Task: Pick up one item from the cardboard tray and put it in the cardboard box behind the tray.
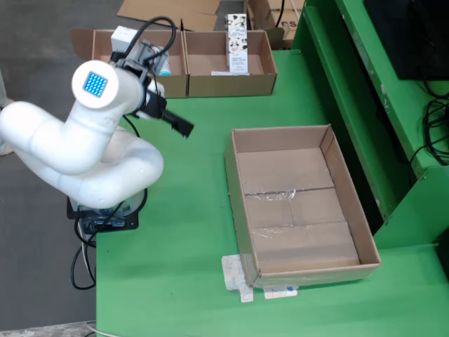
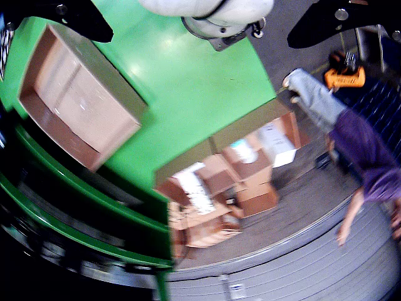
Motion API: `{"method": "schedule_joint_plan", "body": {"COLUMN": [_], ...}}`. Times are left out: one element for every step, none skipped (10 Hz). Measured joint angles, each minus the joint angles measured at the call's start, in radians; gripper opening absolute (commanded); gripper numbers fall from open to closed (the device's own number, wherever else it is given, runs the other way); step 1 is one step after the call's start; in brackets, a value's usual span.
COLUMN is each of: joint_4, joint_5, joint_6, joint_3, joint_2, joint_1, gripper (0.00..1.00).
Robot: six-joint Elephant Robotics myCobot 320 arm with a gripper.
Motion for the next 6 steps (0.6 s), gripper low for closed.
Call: {"method": "schedule_joint_plan", "body": {"joint_4": [-0.055, -0.097, -0.138, -0.193, -0.235, -0.290], "joint_5": [-0.054, -0.095, -0.136, -0.192, -0.227, -0.287], "joint_6": [0.055, 0.097, 0.138, 0.193, 0.235, 0.288], "joint_3": [0.055, 0.097, 0.140, 0.195, 0.236, 0.293], "joint_2": [0.000, 0.000, -0.011, -0.031, -0.037, -0.038], "joint_1": [-0.024, -0.043, -0.067, -0.083, -0.089, -0.090], "gripper": [1.00, 1.00, 1.00, 1.00, 1.00, 1.00]}}
